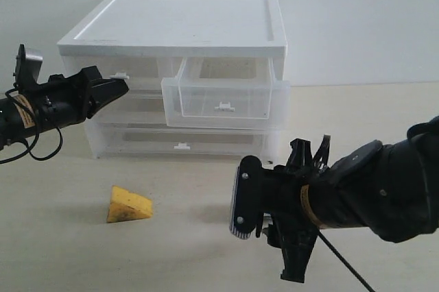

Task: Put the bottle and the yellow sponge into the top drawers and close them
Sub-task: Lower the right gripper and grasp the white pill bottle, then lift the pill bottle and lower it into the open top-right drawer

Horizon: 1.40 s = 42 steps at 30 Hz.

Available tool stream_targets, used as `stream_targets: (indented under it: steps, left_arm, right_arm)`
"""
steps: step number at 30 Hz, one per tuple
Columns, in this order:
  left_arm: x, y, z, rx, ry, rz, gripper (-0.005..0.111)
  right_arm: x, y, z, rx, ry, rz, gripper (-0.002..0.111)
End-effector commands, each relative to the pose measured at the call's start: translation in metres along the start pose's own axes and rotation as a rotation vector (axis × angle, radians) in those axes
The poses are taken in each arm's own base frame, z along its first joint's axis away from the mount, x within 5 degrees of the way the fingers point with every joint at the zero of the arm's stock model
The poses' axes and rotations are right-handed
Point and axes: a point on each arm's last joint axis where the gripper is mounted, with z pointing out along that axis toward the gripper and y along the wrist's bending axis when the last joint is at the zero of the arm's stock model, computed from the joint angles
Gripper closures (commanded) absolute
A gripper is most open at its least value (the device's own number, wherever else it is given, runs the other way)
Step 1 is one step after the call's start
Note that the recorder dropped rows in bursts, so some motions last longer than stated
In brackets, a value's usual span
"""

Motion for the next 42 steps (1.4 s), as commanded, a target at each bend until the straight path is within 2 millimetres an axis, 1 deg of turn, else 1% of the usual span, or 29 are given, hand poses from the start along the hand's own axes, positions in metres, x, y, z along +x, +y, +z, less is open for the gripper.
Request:
stream_targets:
  steps: [1, 3, 7, 15, 18, 19, 21, 22, 23, 24, 28, 30, 33, 35, 39, 42]
  left_arm:
    - [-0.005, -0.001, 0.001, 0.002, -0.028, -0.004, 0.103]
    - [-0.005, -0.001, 0.001, 0.002, -0.028, -0.004, 0.103]
    - [-0.005, -0.001, 0.001, 0.002, -0.028, 0.009, 0.103]
    - [-0.005, -0.001, 0.001, 0.002, -0.028, 0.015, 0.103]
    - [-0.005, -0.001, 0.001, 0.002, -0.028, 0.015, 0.103]
    - [-0.005, -0.001, 0.001, 0.002, -0.028, 0.015, 0.103]
    - [-0.005, -0.001, 0.001, 0.002, -0.028, 0.015, 0.103]
    - [-0.005, -0.001, 0.001, 0.002, -0.028, 0.015, 0.103]
    - [-0.005, -0.001, 0.001, 0.002, -0.028, 0.019, 0.103]
    - [-0.005, -0.001, 0.001, 0.002, -0.028, 0.019, 0.103]
    - [-0.005, -0.001, 0.001, 0.001, -0.03, 0.018, 0.103]
    - [-0.005, -0.001, 0.001, 0.001, -0.032, 0.017, 0.103]
    - [-0.006, -0.001, 0.001, 0.0, -0.037, 0.02, 0.103]
    - [-0.006, -0.001, 0.001, -0.001, -0.04, 0.018, 0.103]
    - [-0.006, -0.001, 0.001, 0.001, -0.04, 0.02, 0.103]
    - [-0.006, -0.001, 0.001, 0.005, -0.041, 0.02, 0.103]
  right_arm:
    - [0.002, -0.007, 0.01, 0.051, 0.056, -0.027, 0.055]
    - [-0.001, -0.011, 0.013, 0.065, 0.058, -0.026, 0.055]
    - [-0.006, -0.013, 0.019, 0.05, 0.041, -0.038, 0.055]
    - [0.0, 0.0, 0.04, -0.025, 0.07, -0.115, 0.055]
    - [0.001, 0.0, 0.041, -0.017, 0.08, -0.117, 0.057]
    - [0.001, 0.0, 0.041, -0.017, 0.08, -0.117, 0.059]
    - [0.001, 0.0, 0.041, -0.018, 0.079, -0.117, 0.074]
    - [0.001, 0.0, 0.041, -0.018, 0.079, -0.117, 0.083]
    - [0.001, 0.0, 0.041, -0.021, 0.076, -0.112, 0.098]
    - [0.001, 0.0, 0.041, -0.021, 0.076, -0.112, 0.108]
    - [0.0, 0.0, 0.04, -0.02, 0.071, -0.109, 0.108]
    - [-0.006, 0.0, 0.035, -0.014, 0.053, -0.118, 0.108]
    - [-0.022, 0.005, 0.024, -0.014, 0.003, -0.077, 0.108]
    - [-0.037, 0.014, 0.015, -0.03, -0.046, -0.072, 0.108]
    - [-0.066, 0.035, -0.003, -0.053, -0.14, -0.16, 0.108]
    - [-0.082, 0.043, -0.02, -0.022, -0.188, -0.204, 0.108]
